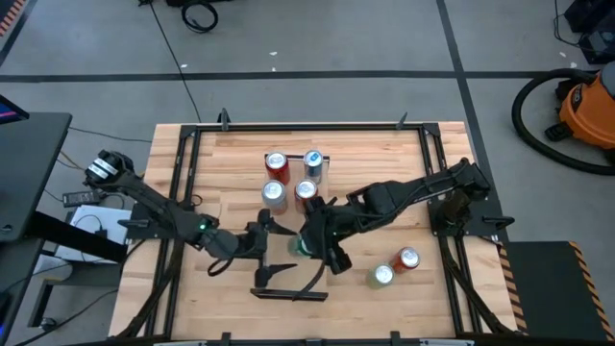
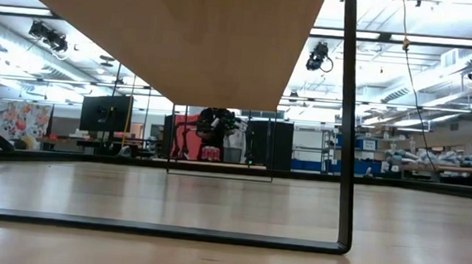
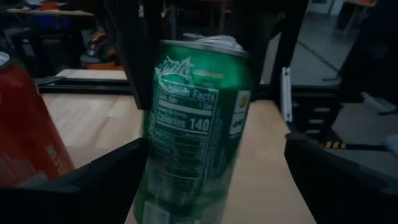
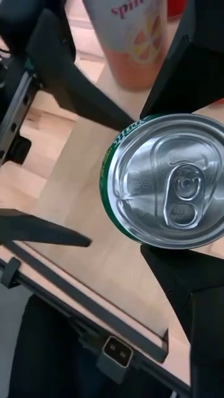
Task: Place canned beverage on shelf
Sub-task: Put the green soda can on the shelf
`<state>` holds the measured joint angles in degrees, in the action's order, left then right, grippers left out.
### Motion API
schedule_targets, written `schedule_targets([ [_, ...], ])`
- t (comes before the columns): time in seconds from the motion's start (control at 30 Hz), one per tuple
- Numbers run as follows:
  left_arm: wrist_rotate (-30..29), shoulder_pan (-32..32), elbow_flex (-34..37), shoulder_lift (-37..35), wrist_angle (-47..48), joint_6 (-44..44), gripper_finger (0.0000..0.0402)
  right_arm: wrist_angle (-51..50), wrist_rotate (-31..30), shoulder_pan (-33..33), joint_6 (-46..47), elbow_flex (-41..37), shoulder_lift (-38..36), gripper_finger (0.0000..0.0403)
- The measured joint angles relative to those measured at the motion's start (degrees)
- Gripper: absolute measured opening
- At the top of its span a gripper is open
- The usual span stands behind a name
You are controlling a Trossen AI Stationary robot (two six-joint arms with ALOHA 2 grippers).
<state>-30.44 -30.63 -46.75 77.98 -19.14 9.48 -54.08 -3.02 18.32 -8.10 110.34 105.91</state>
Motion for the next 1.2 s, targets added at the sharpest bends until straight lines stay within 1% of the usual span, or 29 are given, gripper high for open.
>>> schedule_targets([
  [0.23,2.25,1.67,-4.37,3.32,5.38,-0.24,0.0391,0.76,1.85,0.14,-3.54,0.00,0.00,0.0321],
  [0.47,8.02,3.86,-5.37,4.54,5.84,-1.06,0.0388,1.72,2.42,0.55,-5.62,0.00,-0.07,0.0321],
  [0.57,8.65,4.22,-5.37,4.54,6.68,-0.83,0.0372,1.75,2.33,0.55,-5.68,0.00,-0.07,0.0321],
  [0.8,8.57,4.24,-5.37,4.54,6.94,-0.77,0.0310,1.70,2.00,0.58,-6.08,0.00,-0.07,0.0321],
  [0.87,8.60,4.22,-5.37,4.54,6.91,-0.77,0.0303,1.72,1.99,0.58,-5.88,0.00,-0.07,0.0322],
  [1.0,8.68,4.22,-5.37,4.54,6.89,-0.70,0.0304,1.72,1.92,0.60,-4.75,0.00,-0.07,0.0338],
  [1.13,8.02,4.22,-5.14,4.63,7.87,-0.78,0.0307,1.13,0.81,0.58,-2.72,0.08,-0.62,0.0368],
  [1.2,7.46,4.23,-5.11,4.69,7.90,-0.91,0.0307,-0.03,-0.66,0.58,-2.18,1.52,-0.90,0.0383],
])
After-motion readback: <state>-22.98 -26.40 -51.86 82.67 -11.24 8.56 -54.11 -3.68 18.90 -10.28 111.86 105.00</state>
